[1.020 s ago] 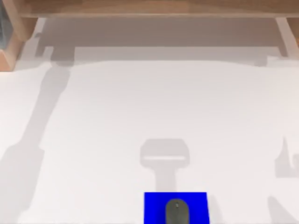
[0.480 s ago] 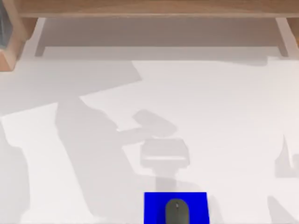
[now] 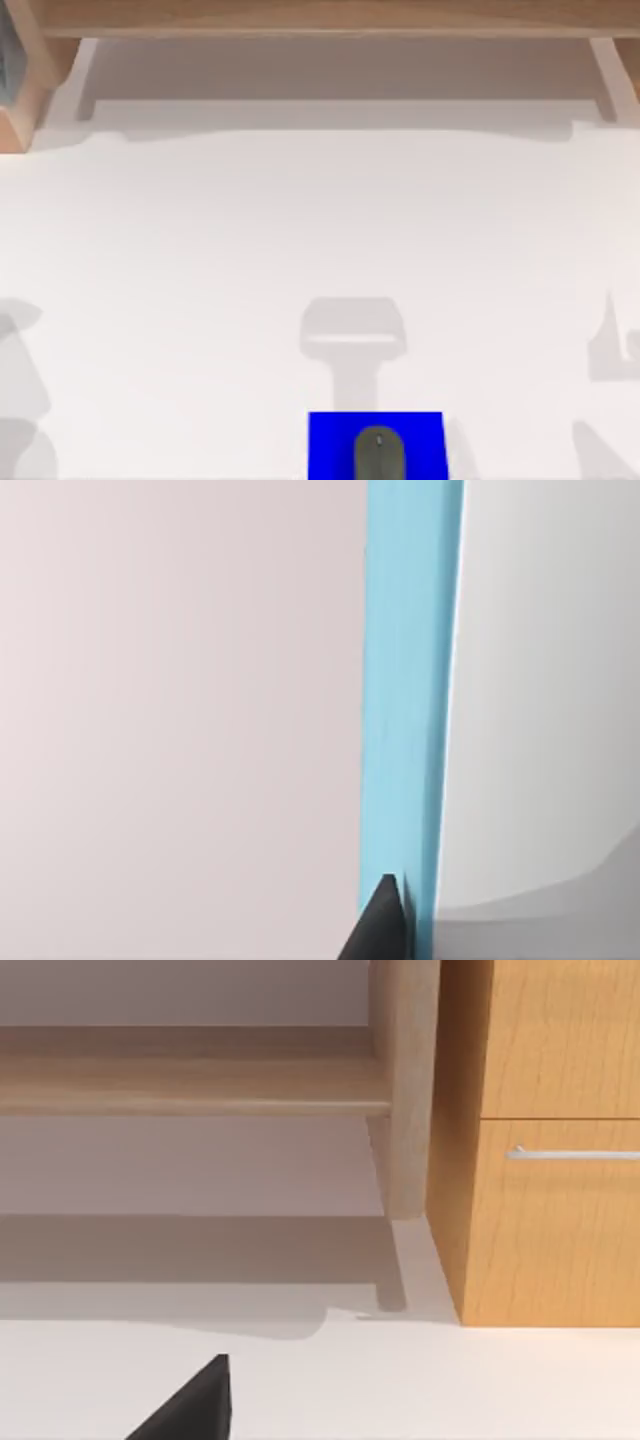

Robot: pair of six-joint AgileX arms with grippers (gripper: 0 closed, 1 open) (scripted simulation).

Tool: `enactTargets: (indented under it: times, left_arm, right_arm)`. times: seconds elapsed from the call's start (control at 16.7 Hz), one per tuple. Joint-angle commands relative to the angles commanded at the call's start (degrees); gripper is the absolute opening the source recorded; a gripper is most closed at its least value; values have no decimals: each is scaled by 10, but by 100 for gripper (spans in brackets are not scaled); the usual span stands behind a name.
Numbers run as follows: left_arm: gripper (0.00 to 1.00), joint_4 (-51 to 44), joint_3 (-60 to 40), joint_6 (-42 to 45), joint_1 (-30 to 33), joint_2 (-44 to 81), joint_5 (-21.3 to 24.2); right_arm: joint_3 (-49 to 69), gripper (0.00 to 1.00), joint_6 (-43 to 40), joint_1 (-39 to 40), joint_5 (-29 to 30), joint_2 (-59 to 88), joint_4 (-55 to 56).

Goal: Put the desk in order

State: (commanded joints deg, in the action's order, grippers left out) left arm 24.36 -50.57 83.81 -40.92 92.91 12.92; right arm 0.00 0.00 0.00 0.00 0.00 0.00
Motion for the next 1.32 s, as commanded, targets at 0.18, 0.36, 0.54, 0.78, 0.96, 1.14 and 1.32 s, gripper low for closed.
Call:
enactTargets:
  times: [0.18, 0.36, 0.54, 0.78, 0.96, 1.14, 1.32]
  left_arm:
    - [0, 42, 12, 67, 12, 44, 59]
    - [0, 84, -1, 115, 53, 93, 113]
    - [0, 116, -20, 145, 95, 135, 154]
    - [0, 130, -29, 157, 120, 160, 175]
    - [0, 130, -29, 157, 120, 160, 175]
    - [0, 130, -29, 158, 119, 161, 174]
    - [0, 128, -54, 155, 128, 181, 166]
  right_arm:
    - [0, 100, 0, 0, 0, 0, 0]
    - [0, 100, 0, 0, 0, 0, 0]
    - [0, 100, 0, 0, 0, 0, 0]
    - [0, 100, 0, 0, 0, 0, 0]
    - [0, 100, 0, 0, 0, 0, 0]
    - [0, 100, 0, 0, 0, 0, 0]
    - [0, 100, 0, 0, 0, 0, 0]
